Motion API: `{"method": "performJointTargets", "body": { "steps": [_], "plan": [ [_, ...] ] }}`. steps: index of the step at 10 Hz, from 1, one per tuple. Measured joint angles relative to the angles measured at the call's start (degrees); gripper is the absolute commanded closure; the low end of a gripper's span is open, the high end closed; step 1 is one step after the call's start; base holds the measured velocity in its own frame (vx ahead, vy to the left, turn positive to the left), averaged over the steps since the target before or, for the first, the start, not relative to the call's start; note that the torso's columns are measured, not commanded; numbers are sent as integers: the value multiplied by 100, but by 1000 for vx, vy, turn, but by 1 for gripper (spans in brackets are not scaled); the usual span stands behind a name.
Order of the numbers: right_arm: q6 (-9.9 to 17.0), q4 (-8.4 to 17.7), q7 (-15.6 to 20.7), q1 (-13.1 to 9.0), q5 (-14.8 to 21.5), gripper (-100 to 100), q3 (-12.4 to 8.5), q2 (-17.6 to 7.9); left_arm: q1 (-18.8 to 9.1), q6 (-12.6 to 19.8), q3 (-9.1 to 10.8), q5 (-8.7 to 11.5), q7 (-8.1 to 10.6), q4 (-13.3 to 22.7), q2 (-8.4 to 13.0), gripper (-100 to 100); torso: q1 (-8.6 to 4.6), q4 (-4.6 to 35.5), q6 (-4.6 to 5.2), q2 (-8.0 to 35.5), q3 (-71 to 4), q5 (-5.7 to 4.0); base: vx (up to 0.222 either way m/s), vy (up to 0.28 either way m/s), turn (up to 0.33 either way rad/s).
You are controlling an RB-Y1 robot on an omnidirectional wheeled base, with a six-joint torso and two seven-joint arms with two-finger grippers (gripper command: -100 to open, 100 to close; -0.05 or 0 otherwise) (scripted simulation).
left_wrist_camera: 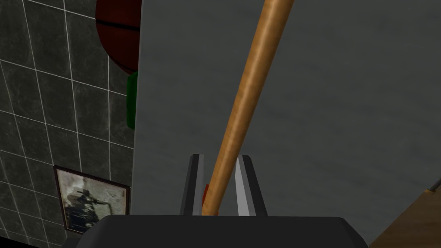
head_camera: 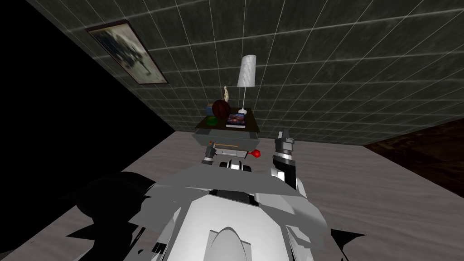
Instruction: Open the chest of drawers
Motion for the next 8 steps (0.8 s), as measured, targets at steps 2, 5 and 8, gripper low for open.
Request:
{"method": "performJointTargets", "body": {
  "steps": [2, 5, 8],
  "plan": [
    [0, 0, 0, 0, 0, 0, 0, 0, 131, -55, -31, -10, 35, -78, 49, 100, -4, 8, 0, 3, 1, -5, -148, -11, 15],
    [0, 0, 0, 0, 0, 0, 0, 0, 238, -111, -60, -25, 49, -107, 77, 100, -14, -3, 8, -7, -3, 0, -164, -3, 24],
    [0, 0, 0, 1, 0, 0, 0, 0, 405, -175, -110, -44, 79, -223, 119, -100, -8, -10, 3, -40, -21, -1, -67, -3, 0]
  ]
}}
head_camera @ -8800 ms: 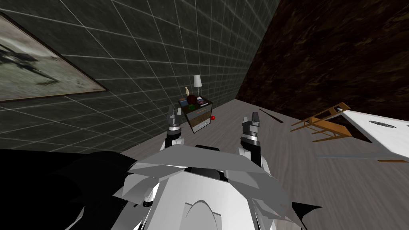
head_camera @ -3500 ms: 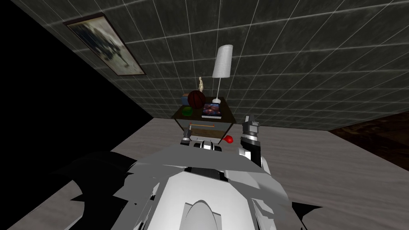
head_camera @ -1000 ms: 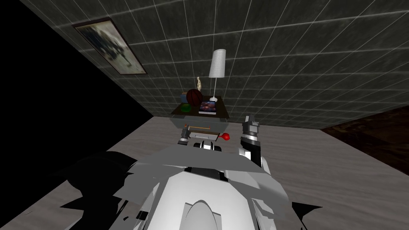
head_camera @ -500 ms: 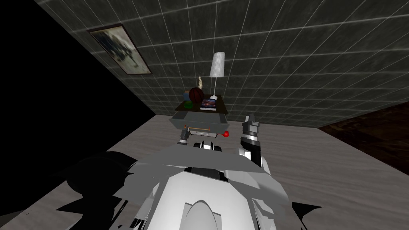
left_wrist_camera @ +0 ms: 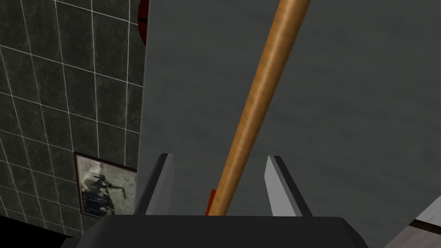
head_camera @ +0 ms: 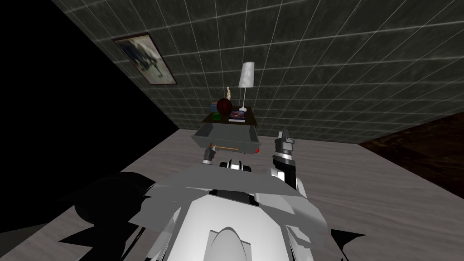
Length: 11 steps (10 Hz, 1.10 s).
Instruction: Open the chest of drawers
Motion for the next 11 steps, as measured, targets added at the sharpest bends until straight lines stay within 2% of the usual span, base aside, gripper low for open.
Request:
{"method": "performJointTargets", "body": {
  "steps": [9, 10, 11],
  "plan": [
    [0, 0, 0, 2, 0, 0, 0, 0, 1128, 424, -83, -42, 240, -1413, 288, -100, -3, 28, -8, 46, 13, -19, 44, -7, -6],
    [0, 0, 0, 1, 0, 0, 0, 0, 1146, 441, -85, -43, 246, -1420, 293, 0, -3, 20, -2, 47, 21, -10, 6, 0, 0],
    [0, 0, 0, 1, 0, 0, 0, 0, 1149, 449, -84, -44, 245, -1408, 294, 0, 0, 12, 0, 39, 20, -3, 0, 0, 0]
  ]
}}
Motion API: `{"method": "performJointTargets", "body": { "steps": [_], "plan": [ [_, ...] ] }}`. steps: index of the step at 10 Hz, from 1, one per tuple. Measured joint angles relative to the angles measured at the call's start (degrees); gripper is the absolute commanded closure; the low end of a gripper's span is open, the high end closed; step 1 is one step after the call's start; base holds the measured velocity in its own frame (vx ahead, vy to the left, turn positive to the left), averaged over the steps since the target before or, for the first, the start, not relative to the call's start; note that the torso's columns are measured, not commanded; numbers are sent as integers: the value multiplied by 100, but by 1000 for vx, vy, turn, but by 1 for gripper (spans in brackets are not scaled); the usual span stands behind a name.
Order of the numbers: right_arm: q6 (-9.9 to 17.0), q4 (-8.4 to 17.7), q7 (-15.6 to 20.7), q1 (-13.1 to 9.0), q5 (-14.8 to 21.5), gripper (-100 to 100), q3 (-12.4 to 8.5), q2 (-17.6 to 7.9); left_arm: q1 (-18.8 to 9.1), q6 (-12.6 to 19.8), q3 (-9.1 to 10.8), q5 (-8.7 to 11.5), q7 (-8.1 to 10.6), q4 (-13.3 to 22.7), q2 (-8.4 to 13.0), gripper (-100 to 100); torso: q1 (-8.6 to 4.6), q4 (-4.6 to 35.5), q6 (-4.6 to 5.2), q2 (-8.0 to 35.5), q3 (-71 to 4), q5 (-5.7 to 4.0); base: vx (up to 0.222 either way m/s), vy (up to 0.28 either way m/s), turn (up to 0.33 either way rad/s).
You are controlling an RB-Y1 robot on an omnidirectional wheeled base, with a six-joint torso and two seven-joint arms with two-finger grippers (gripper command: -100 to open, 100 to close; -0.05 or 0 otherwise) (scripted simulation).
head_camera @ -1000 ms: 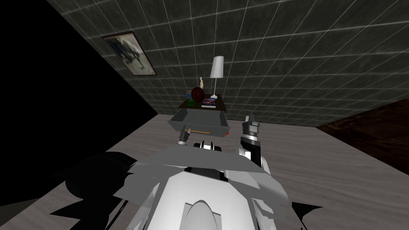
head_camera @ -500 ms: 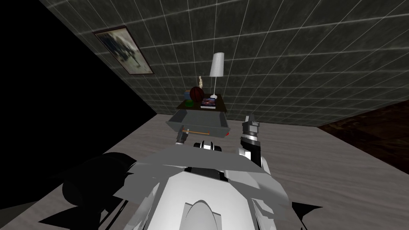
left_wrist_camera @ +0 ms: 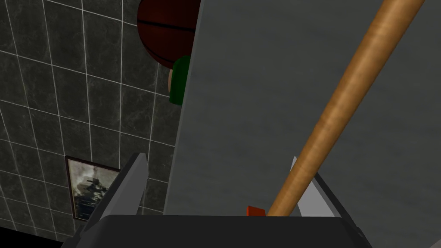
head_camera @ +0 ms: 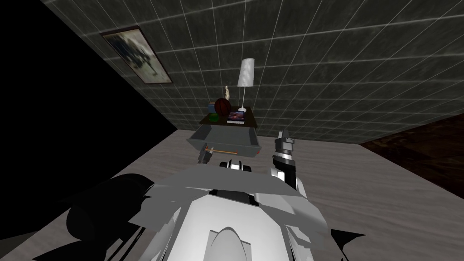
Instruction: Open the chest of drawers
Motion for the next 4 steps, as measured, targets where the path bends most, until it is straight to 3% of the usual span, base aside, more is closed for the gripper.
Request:
{"method": "performJointTargets", "body": {
  "steps": [4],
  "plan": [
    [0, 0, 0, 0, 0, 0, 0, 0, 9, 17, 1, -1, -2, 18, 2, 0, 5, -14, 1, -25, -12, 8, 0, 0, 0]
  ]
}}
